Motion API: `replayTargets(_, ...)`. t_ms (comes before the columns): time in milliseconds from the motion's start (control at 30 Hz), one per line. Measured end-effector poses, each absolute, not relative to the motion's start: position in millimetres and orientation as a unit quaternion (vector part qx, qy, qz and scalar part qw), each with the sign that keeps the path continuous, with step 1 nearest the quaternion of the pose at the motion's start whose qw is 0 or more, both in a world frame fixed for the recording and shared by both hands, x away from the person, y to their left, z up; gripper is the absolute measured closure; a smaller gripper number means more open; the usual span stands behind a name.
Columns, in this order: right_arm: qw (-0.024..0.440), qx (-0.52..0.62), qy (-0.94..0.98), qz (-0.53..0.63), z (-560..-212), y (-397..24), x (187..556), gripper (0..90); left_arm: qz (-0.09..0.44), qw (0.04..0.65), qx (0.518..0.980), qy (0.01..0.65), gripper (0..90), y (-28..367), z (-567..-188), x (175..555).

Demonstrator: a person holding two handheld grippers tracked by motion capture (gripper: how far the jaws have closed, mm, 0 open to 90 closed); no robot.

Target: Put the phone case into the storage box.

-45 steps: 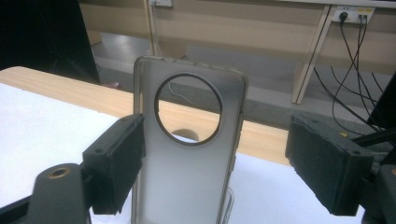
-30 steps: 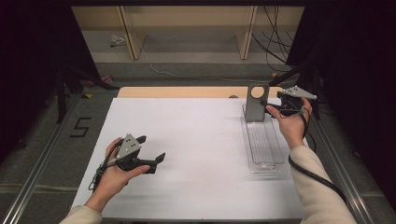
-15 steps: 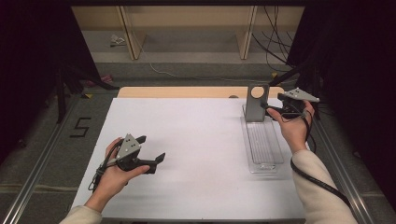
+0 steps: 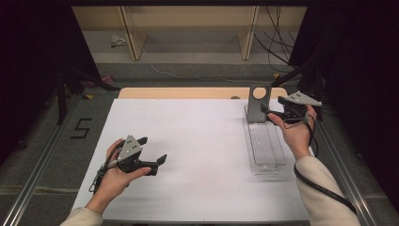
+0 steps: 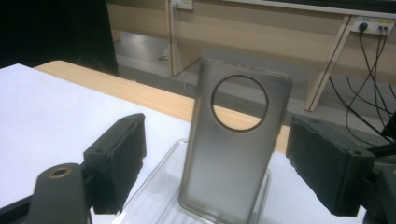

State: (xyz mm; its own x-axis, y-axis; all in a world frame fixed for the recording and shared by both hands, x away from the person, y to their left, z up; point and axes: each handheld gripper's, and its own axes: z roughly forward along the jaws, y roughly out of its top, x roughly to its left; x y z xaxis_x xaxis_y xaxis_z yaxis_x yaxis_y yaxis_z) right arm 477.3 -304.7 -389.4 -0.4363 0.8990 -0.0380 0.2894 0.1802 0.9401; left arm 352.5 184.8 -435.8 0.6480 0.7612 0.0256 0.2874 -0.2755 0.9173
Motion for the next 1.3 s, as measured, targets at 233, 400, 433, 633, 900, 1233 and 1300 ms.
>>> replayTargets(233,0.310,0.416,0.706,0.483,-389,-302,468,21.0,0.240,0.494,0.762,0.345,6.9,185,-436,352)
replayTargets(400,0.300,0.405,0.715,0.484,-390,-300,461,21.2,0.239,0.493,0.762,0.345,6.9,184,-436,352)
replayTargets(433,0.300,0.404,0.717,0.483,-390,-299,460,21.2,0.239,0.493,0.762,0.345,6.9,184,-436,352)
replayTargets(633,0.296,0.393,0.723,0.485,-390,-297,452,21.5,0.240,0.493,0.762,0.343,6.9,184,-435,352)
replayTargets(900,0.287,0.385,0.727,0.490,-390,-295,441,21.8,0.240,0.494,0.762,0.343,6.9,185,-435,351)
replayTargets(1233,0.276,0.372,0.731,0.501,-391,-292,429,22.0,0.241,0.494,0.762,0.343,6.9,185,-434,351)
replayTargets(1300,0.271,0.373,0.730,0.505,-391,-292,426,22.1,0.240,0.495,0.762,0.343,6.9,185,-434,351)
